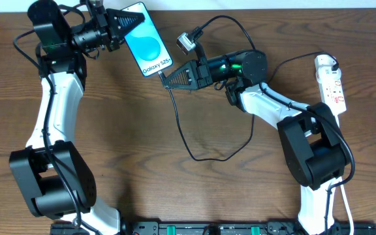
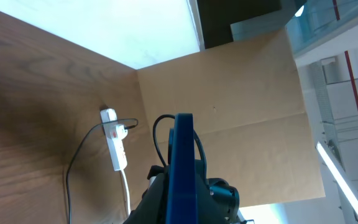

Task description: Plug charger to phone and switch on socket

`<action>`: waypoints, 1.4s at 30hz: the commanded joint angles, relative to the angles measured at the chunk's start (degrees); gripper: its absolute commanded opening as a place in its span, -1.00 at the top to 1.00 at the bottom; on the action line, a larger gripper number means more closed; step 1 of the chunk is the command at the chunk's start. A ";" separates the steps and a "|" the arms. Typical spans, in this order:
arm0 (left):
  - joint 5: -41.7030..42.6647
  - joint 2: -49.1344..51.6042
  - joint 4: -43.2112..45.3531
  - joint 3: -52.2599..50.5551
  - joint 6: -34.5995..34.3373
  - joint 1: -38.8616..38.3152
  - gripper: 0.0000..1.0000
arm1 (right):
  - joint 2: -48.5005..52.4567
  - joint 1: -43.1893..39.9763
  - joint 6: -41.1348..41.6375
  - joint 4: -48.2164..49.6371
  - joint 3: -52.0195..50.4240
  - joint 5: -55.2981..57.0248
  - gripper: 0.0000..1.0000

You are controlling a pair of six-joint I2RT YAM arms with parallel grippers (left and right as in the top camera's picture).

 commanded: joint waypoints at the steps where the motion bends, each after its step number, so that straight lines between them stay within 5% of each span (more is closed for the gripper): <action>1: 0.96 -1.18 0.48 0.85 0.35 0.04 0.86 | 0.44 0.20 -1.16 -0.48 0.07 2.62 0.98; 29: 5.79 -1.18 0.50 0.37 4.76 -1.49 0.85 | 0.44 0.24 -2.51 -3.50 0.07 7.48 0.98; 30: 5.79 -1.18 0.50 0.37 4.76 -1.49 0.85 | 0.44 0.24 -2.56 -3.50 0.07 7.28 0.92; 32: 5.75 -1.18 0.48 0.37 4.76 -1.46 0.86 | 0.44 0.24 -2.84 -3.48 0.07 6.49 0.44; 35: 5.75 -1.18 0.50 0.37 4.76 -1.40 0.85 | 0.44 0.22 -2.93 -3.43 0.07 4.85 -0.85; 36: 5.75 -1.18 0.50 0.37 4.90 -1.40 0.85 | 0.44 0.17 -2.95 -3.39 0.07 4.44 -0.99; 42: 6.21 -1.18 0.50 0.37 4.94 -0.76 0.85 | 0.44 -1.66 -3.34 -3.41 0.07 3.17 -0.99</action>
